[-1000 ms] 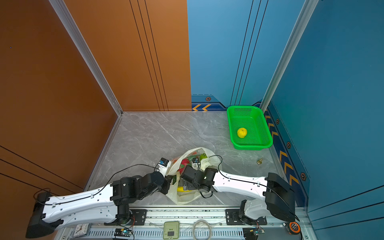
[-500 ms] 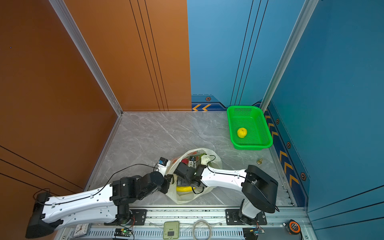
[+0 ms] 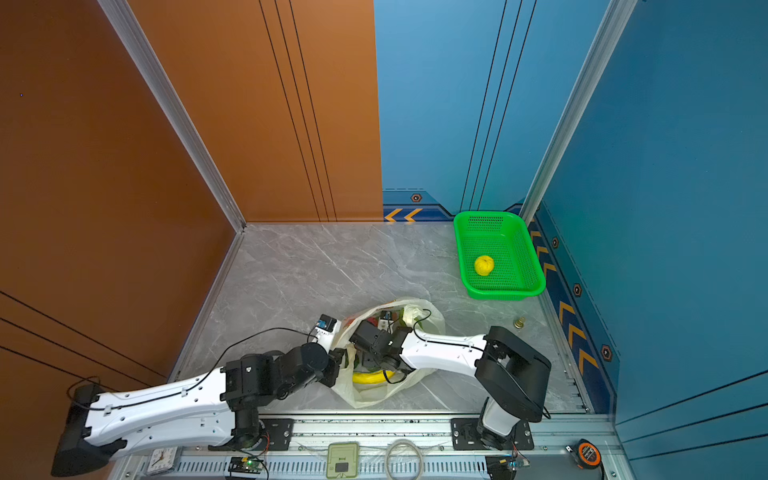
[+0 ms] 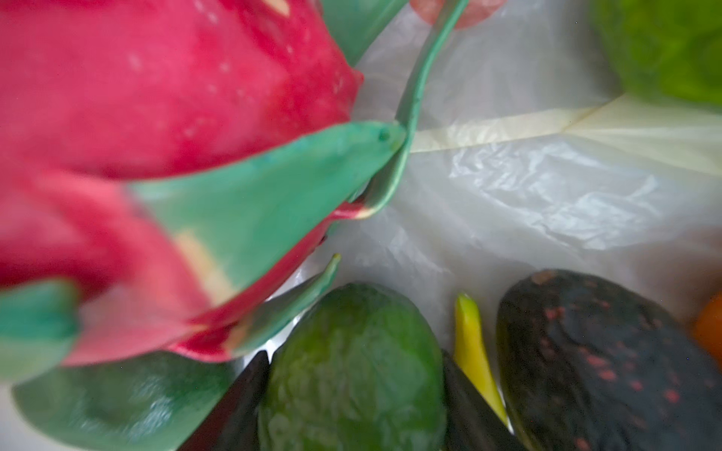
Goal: Untie the knot of the plastic bag and take out the fruit
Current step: 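Lower the right gripper into the bag and grasp the dark green lime, then carry the dark green lime to the green basket and open the right gripper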
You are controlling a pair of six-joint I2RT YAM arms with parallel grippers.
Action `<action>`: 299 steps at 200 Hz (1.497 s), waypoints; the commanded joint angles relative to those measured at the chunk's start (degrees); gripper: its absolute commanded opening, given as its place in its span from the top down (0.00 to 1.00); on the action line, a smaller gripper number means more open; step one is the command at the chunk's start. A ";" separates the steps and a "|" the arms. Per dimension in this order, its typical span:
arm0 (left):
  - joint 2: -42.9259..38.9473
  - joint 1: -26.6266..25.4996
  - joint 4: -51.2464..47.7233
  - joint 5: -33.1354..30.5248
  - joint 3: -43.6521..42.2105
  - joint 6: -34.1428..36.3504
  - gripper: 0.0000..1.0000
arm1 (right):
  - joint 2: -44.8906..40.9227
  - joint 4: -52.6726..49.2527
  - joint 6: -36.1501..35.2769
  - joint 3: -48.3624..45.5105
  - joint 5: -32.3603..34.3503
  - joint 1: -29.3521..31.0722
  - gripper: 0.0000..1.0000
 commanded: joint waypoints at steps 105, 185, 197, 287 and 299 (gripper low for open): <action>1.36 1.35 1.19 -2.86 2.28 1.51 1.00 | -15.64 -23.41 -7.78 14.74 3.10 3.37 0.54; 1.78 1.19 1.23 -2.69 2.32 1.52 1.00 | -16.31 -26.14 -17.21 30.05 3.51 -3.55 0.53; 1.87 1.22 1.23 -2.60 2.49 1.82 1.00 | -16.18 -25.01 -18.80 31.76 2.87 -6.07 0.53; 2.03 1.06 1.23 -2.42 3.37 3.21 1.00 | -18.41 -17.22 -27.25 27.89 -7.98 -41.51 0.52; 2.01 1.10 1.23 -2.50 3.55 3.41 1.00 | -18.17 -14.73 -27.64 25.34 -9.61 -47.33 0.52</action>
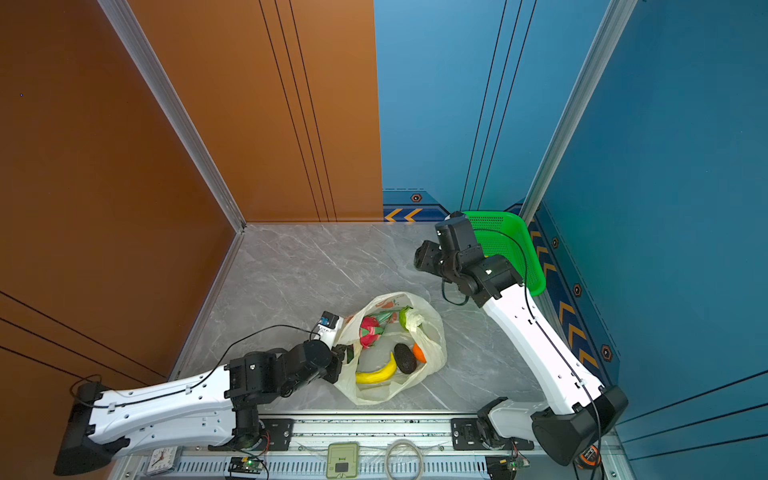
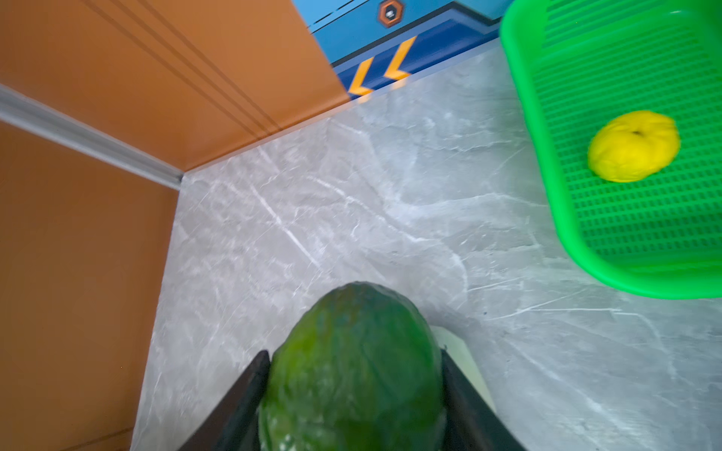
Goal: Untie the knot of the plastic bag and take out the fruit
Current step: 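Carry the dark green lime to the green basket and open the right gripper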
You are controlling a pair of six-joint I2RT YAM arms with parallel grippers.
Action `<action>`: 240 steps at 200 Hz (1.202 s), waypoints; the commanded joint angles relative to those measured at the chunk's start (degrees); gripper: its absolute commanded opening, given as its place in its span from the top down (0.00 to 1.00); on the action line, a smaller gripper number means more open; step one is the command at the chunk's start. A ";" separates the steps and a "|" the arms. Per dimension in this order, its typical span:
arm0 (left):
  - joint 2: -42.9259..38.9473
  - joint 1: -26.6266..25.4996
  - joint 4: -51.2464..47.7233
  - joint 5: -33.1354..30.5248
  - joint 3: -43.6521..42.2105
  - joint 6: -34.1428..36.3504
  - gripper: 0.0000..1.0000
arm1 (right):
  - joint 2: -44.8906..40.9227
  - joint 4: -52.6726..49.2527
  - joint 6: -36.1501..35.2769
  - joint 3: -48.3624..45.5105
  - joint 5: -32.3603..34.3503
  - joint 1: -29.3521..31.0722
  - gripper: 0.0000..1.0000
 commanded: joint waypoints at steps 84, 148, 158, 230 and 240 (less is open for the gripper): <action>0.80 0.37 0.12 -0.61 2.42 1.37 1.00 | 19.66 12.05 -7.98 -2.07 -7.31 -29.05 0.53; 0.42 0.31 0.12 -1.23 1.89 0.58 1.00 | 32.31 9.68 -9.10 3.25 -5.07 -29.49 0.50; 0.52 0.45 0.12 -1.31 1.93 0.69 1.00 | 33.00 9.23 -9.25 3.41 -4.39 -29.25 0.46; 0.12 0.37 0.10 -1.90 2.10 0.91 1.00 | 30.52 6.63 -10.25 2.64 -2.29 -28.13 0.11; -0.04 0.33 0.14 -1.85 2.05 0.97 1.00 | 29.41 6.41 -10.35 2.32 -2.38 -27.89 0.10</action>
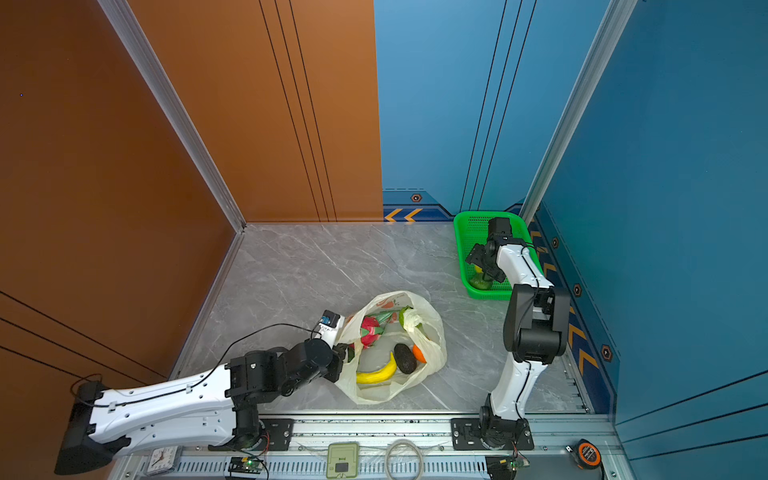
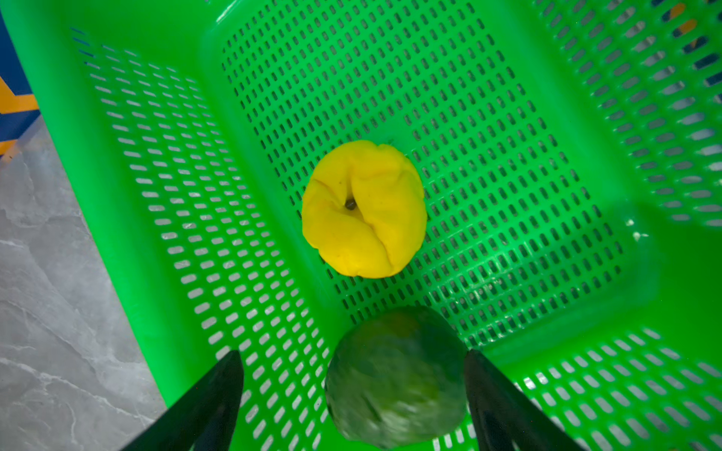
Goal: Untie the knot of the plastic bag and take out the fruit
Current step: 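Carry the dark green lime to the green basket and open the right gripper, then move the right gripper back over the open bag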
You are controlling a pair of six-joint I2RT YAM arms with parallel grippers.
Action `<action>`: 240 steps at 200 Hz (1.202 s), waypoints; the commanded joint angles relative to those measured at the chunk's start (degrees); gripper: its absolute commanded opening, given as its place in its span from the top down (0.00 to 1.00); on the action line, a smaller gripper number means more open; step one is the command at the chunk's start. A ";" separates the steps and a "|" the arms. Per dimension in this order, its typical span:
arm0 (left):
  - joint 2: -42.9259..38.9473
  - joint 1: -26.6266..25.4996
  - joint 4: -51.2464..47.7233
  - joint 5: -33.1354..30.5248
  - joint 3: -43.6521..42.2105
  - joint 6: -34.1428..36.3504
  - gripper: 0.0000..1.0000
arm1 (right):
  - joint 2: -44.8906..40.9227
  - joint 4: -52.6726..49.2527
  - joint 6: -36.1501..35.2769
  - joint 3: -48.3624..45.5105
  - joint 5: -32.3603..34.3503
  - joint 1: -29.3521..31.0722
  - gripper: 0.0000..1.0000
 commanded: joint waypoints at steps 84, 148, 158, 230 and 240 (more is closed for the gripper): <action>-1.77 0.31 0.07 -1.67 1.36 1.35 1.00 | -17.92 -11.48 -1.46 2.74 -2.17 5.95 0.04; -1.73 0.57 0.11 -2.05 1.45 1.69 1.00 | -27.45 -19.28 2.29 6.67 -2.61 24.19 0.00; -1.68 0.83 0.03 -1.95 1.37 1.68 1.00 | -28.20 -19.79 3.40 7.72 -2.09 27.98 0.00; -2.05 1.36 -0.68 -2.15 1.53 1.27 1.00 | -27.08 -24.54 9.98 15.12 1.79 51.13 0.00; -2.07 1.50 -0.63 -2.25 1.64 1.28 1.00 | -26.90 -24.87 10.84 15.12 2.22 53.21 0.00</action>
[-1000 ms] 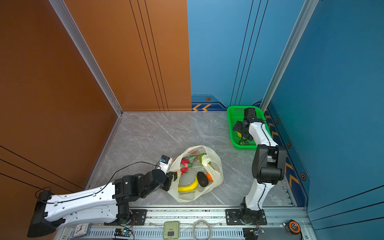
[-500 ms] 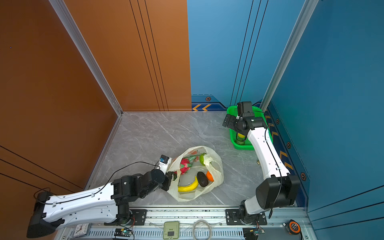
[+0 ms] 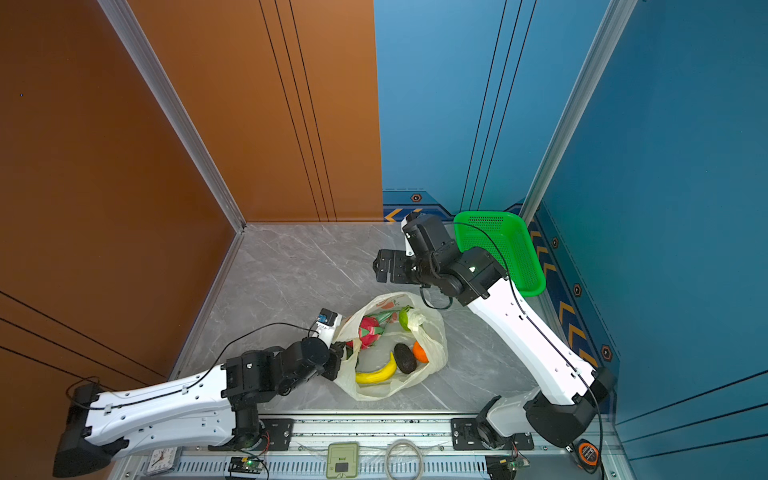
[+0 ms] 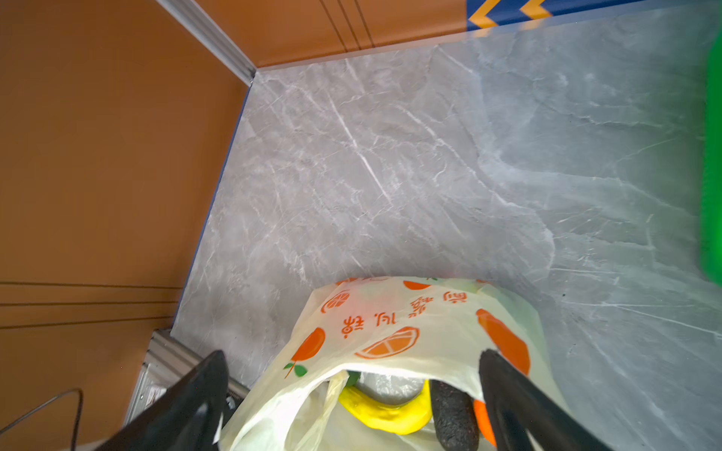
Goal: Untie the knot of the plastic bag and take out the fruit
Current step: 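Move the right gripper back over the open bag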
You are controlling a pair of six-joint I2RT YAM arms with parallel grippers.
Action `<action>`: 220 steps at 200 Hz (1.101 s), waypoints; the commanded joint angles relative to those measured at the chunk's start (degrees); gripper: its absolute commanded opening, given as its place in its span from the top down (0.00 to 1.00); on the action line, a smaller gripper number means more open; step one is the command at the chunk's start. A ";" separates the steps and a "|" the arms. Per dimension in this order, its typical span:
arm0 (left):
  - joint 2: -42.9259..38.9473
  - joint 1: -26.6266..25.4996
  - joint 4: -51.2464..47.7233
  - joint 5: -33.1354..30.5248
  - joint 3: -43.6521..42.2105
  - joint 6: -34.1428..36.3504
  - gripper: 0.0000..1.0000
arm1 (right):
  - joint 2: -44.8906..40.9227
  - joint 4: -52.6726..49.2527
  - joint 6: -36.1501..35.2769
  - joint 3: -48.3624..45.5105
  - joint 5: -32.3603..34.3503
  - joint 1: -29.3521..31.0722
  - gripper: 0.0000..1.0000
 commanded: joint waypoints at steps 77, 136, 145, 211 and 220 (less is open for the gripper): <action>-0.15 0.82 -0.51 -1.50 1.98 0.23 1.00 | 0.39 -6.22 5.75 -3.64 5.01 13.62 0.00; -0.18 0.82 -0.53 -1.49 2.38 0.52 1.00 | -0.57 -6.26 3.50 -11.67 7.11 15.00 0.00; -0.13 0.81 -0.43 -1.58 2.42 0.61 1.00 | -0.44 -6.48 3.06 -12.46 7.41 15.09 0.00; -0.23 0.82 -0.15 -1.47 2.47 0.90 1.00 | 0.75 -8.88 2.17 -15.76 12.98 18.76 0.00; -0.17 0.81 -0.15 -1.43 2.63 1.05 1.00 | 0.97 -9.40 2.37 -15.73 14.28 20.13 0.00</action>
